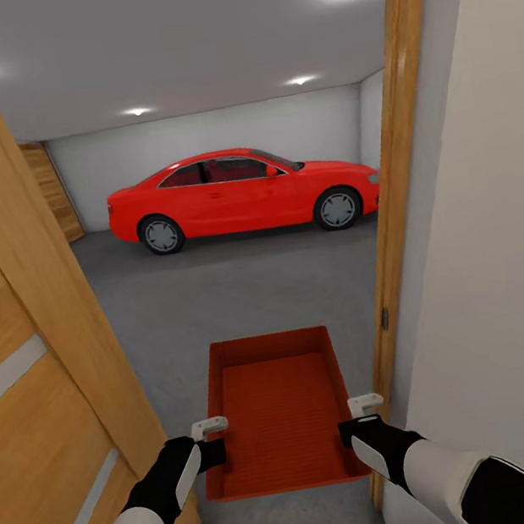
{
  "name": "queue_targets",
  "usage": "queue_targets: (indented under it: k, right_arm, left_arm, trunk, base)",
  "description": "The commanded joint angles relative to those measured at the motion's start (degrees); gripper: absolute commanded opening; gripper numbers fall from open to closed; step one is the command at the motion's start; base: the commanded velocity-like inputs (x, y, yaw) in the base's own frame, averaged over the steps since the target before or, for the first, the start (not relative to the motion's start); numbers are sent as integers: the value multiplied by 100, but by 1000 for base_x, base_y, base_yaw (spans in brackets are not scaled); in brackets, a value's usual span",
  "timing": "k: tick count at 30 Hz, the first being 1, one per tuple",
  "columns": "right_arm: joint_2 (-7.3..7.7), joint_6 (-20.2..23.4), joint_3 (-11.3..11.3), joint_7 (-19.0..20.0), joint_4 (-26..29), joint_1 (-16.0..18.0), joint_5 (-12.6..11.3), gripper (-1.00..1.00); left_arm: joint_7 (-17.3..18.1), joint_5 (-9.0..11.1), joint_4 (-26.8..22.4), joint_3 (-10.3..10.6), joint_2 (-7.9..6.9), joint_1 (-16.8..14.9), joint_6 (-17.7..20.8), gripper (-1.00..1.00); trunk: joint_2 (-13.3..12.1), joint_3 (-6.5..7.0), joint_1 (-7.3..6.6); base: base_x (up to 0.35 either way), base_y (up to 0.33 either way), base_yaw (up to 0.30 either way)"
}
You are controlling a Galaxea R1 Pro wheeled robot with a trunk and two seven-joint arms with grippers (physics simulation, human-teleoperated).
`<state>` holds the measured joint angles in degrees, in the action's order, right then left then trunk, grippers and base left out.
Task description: Move the two storage containers from the living room to the garage. In the garage, place one container on the floor and stack the other container on top of it (either order is fine).
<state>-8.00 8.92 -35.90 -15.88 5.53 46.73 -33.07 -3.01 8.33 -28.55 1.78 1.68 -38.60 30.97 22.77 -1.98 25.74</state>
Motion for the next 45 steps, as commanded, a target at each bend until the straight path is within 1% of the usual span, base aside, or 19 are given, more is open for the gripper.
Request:
queue_targets:
  k: [1, 13, 21, 45]
  right_arm:
    - [1, 40, -111, -47, -8, 6, -16, -100]
    - [1, 39, -111, -47, -8, 3, -15, -100]
    - [1, 40, -111, -47, -8, 5, -16, -100]
    - [9, 40, -111, -47, -8, 4, -21, -100]
  left_arm:
    - [-77, -217, -19, -12, -1, -5, 41, -100]
    - [-77, -217, -19, -11, -1, -2, 41, -100]
    - [-77, -217, -20, -11, -1, -5, 41, -100]
    - [-77, -217, -19, -12, -1, -5, 41, -100]
  trunk:
    - [15, -13, 4]
    - [15, -13, 4]
    - [15, -13, 4]
    - [15, -13, 4]
  base:
    - [102, 117, -4]
    - [100, 97, -2]
    - [8, 4, -132]
    - [0, 0, -3]
